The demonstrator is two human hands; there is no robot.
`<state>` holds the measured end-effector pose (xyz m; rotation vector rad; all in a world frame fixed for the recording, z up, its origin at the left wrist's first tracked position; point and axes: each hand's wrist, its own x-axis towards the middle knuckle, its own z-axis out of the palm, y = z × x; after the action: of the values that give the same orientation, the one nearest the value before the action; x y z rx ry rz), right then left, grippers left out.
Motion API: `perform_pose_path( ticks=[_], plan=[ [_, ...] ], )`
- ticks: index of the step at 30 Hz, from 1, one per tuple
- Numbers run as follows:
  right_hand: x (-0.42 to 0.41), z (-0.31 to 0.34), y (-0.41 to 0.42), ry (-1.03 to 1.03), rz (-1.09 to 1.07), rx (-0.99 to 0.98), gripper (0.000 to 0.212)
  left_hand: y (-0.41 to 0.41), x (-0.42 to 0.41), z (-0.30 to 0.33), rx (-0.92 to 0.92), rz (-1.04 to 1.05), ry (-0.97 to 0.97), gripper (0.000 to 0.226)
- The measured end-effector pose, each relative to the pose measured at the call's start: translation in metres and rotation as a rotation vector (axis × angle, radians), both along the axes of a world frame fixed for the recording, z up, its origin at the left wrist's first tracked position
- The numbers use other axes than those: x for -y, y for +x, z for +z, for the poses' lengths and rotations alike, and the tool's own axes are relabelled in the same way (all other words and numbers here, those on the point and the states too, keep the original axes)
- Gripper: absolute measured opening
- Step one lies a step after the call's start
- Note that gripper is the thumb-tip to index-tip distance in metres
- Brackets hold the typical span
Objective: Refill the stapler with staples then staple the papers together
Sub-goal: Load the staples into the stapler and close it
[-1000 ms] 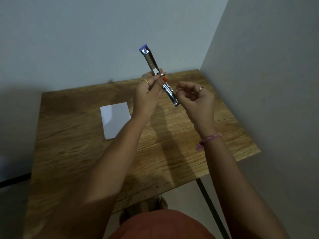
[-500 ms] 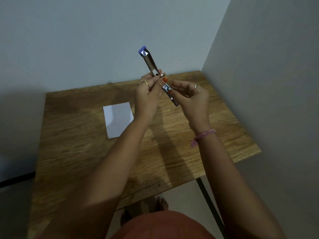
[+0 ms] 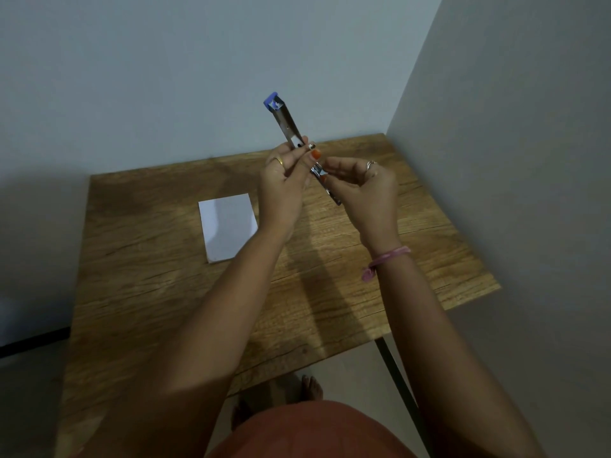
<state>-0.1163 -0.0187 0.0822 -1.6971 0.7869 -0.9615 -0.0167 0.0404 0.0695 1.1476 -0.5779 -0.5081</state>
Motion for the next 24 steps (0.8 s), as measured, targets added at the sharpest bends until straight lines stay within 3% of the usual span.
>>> perform_pose_path(
  ticks=[7, 15, 24],
  plan=[
    [-0.01, 0.008, -0.002, -0.221, -0.078, -0.198, 0.015, -0.003, -0.002, -0.005, -0.06, -0.008, 0.035, 0.018],
    [-0.007, 0.009, -0.004, -0.108, -0.038, -0.211, 0.018, -0.005, -0.002, -0.011, -0.223, -0.034, -0.001, 0.022],
    [-0.007, -0.001, -0.007, -0.178, -0.053, -0.237, 0.017, -0.008, 0.0, -0.015, -0.281, -0.042, -0.009, 0.018]
  ],
)
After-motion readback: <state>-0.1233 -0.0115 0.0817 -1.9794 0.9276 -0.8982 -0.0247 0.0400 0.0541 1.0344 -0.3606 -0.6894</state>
